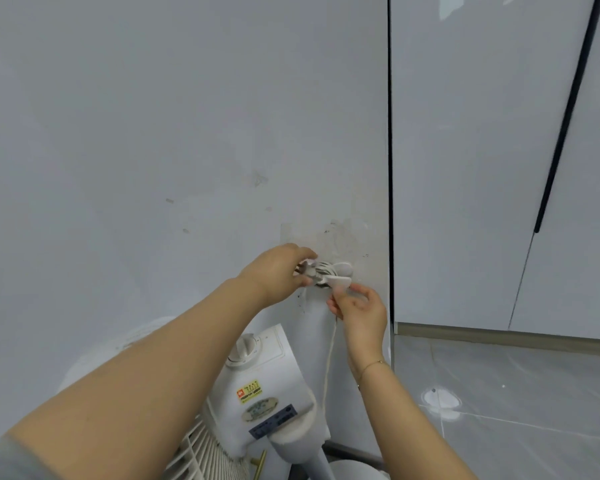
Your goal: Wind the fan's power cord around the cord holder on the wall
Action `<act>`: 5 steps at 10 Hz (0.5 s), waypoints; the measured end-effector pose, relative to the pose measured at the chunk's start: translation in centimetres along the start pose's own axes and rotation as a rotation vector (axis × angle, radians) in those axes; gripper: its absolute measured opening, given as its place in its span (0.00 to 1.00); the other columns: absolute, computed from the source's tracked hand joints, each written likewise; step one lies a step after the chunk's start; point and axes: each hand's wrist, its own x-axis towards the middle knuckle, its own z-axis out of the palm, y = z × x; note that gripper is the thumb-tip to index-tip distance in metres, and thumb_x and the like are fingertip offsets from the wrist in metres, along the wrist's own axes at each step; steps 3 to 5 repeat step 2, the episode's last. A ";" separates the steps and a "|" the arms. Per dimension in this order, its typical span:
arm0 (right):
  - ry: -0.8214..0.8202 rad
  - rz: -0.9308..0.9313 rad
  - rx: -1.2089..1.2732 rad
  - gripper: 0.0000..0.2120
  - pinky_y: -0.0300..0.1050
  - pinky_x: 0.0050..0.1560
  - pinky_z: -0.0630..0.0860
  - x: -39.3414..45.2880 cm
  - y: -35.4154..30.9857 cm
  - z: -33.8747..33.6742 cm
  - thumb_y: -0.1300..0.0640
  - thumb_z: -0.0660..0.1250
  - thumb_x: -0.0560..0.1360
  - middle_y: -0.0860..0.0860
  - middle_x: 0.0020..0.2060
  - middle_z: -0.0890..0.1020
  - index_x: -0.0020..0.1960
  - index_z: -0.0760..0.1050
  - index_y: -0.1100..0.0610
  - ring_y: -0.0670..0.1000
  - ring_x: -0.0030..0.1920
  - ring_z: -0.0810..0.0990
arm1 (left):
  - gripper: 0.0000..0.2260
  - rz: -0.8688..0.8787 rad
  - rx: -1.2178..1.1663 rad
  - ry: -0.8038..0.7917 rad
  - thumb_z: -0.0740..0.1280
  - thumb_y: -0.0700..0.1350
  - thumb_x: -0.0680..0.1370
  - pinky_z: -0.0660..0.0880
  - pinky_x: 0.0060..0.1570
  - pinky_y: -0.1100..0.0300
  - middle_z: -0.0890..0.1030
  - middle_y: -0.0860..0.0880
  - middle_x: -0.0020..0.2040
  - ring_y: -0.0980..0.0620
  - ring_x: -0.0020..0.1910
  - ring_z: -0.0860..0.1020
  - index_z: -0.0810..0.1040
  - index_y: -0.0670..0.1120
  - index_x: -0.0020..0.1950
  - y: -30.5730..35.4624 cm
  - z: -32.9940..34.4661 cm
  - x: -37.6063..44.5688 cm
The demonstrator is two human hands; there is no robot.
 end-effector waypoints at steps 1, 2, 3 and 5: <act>-0.012 0.001 -0.088 0.12 0.45 0.47 0.79 -2.7 -0.5 -1.1 0.60 0.70 0.74 0.55 0.38 0.83 0.56 0.72 0.56 0.53 0.40 0.82 | 0.18 -0.019 0.002 0.018 0.64 0.48 0.78 0.69 0.61 0.58 0.74 0.49 0.64 0.49 0.62 0.74 0.72 0.50 0.68 0.5 -1.0 -2.3; -0.071 -0.083 -0.317 0.05 0.50 0.51 0.80 -5.7 -3.0 -2.0 0.59 0.70 0.74 0.53 0.39 0.82 0.49 0.77 0.57 0.51 0.41 0.81 | 0.15 -0.034 0.001 0.085 0.63 0.49 0.77 0.71 0.60 0.57 0.76 0.51 0.63 0.51 0.62 0.74 0.75 0.52 0.64 1.6 -2.8 -5.9; -0.071 -0.083 -0.317 0.05 0.50 0.51 0.80 -5.7 -3.0 -2.0 0.59 0.70 0.74 0.53 0.39 0.82 0.49 0.77 0.57 0.51 0.41 0.81 | 0.15 -0.034 0.001 0.085 0.63 0.49 0.77 0.71 0.60 0.57 0.76 0.51 0.63 0.51 0.62 0.74 0.75 0.52 0.64 1.6 -2.8 -5.9; -0.071 -0.083 -0.317 0.05 0.50 0.51 0.80 -5.7 -3.0 -2.0 0.59 0.70 0.74 0.53 0.39 0.82 0.49 0.77 0.57 0.51 0.41 0.81 | 0.15 -0.034 0.001 0.085 0.63 0.49 0.77 0.71 0.60 0.57 0.76 0.51 0.63 0.51 0.62 0.74 0.75 0.52 0.64 1.6 -2.8 -5.9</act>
